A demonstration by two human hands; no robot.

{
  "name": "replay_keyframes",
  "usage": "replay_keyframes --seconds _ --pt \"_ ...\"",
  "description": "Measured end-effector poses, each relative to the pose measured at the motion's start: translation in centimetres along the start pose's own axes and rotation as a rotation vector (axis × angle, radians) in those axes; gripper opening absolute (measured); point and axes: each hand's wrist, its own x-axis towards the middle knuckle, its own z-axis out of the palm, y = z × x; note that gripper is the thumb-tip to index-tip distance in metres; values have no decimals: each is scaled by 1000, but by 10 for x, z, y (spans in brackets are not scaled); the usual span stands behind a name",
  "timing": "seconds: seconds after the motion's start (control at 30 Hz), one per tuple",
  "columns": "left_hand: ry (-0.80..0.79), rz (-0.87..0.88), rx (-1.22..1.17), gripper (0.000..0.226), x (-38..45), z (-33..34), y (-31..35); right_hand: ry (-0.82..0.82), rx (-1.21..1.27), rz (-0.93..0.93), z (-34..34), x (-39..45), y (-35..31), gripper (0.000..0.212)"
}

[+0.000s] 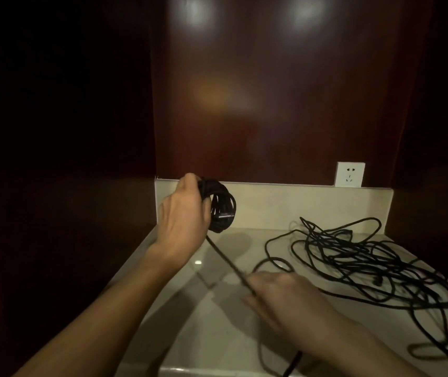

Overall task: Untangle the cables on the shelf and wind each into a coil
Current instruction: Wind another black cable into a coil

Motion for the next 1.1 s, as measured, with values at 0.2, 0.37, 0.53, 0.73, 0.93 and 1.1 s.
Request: replay_keyframes --seconds 0.2,0.37,0.53,0.73,0.93,1.1 --pt "-319 157 223 30 -19 8 5 214 -241 -347 -26 14 27 10" --pt "-724 240 -270 17 -20 -13 -10 230 -165 -273 -53 18 75 48" --pt "-1049 98 -673 11 -23 -35 4 257 -183 -311 -58 27 80 48" --pt "-1098 -228 -1336 12 -28 -42 17 390 2 -183 -47 45 60 29" --pt "-696 -337 -1483 30 -25 -61 31 216 520 130 -25 42 51 15" --pt "-391 -547 -1706 22 -18 -59 28 69 1262 14 -7 28 28 40"
